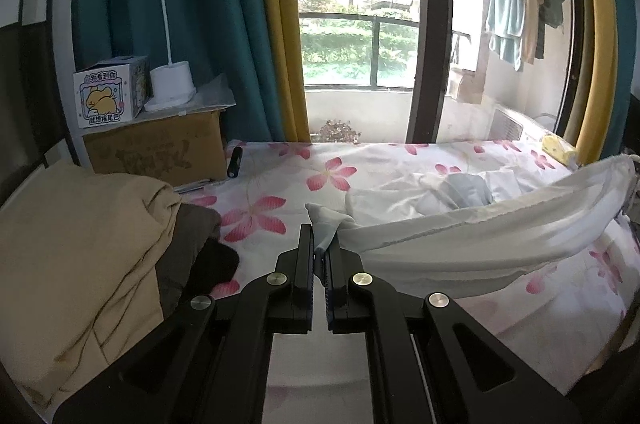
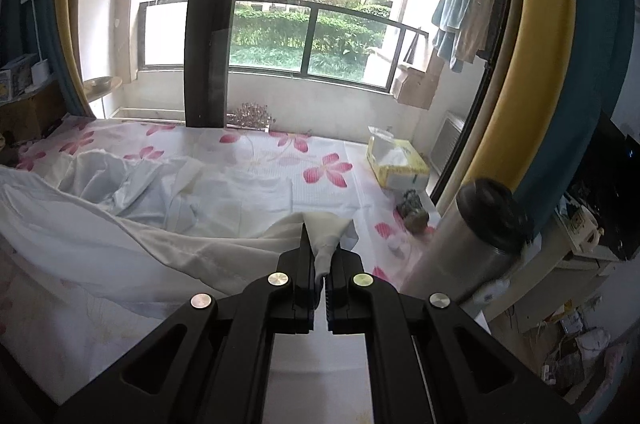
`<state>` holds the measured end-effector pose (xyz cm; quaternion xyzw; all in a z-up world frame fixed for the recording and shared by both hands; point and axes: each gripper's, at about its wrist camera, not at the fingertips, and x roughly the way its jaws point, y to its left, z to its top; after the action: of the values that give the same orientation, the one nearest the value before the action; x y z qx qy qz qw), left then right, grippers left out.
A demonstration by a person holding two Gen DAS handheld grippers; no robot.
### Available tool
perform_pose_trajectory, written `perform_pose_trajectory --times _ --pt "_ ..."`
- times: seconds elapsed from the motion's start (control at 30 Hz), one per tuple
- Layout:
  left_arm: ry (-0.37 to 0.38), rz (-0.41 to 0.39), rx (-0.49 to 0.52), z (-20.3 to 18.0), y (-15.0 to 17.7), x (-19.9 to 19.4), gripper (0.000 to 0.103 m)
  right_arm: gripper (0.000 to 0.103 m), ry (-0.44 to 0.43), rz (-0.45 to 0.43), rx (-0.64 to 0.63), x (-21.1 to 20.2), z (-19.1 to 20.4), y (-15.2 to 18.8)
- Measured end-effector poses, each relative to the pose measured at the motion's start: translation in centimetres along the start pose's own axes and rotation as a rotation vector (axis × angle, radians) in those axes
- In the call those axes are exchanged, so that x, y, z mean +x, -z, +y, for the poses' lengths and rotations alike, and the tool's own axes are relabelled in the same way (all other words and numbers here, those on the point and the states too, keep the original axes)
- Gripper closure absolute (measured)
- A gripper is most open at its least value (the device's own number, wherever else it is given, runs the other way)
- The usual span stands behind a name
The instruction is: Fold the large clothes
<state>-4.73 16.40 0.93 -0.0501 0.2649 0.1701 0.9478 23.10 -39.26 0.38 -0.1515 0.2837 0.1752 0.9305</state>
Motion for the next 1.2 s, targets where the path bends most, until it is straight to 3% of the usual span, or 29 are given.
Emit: perform_pose_trajectory --times 0.73,1.2 --pt "-0.006 0.027 0.069 -0.2 -4.6 11.0 0.098 0.099 -0.05 -0.005 0.024 10.3 -0.1 -4.3" --pt "0.014 0.088 0.07 -0.6 -6.1 19.3 0.098 0.099 -0.064 0.063 0.009 17.6 -0.2 -5.5"
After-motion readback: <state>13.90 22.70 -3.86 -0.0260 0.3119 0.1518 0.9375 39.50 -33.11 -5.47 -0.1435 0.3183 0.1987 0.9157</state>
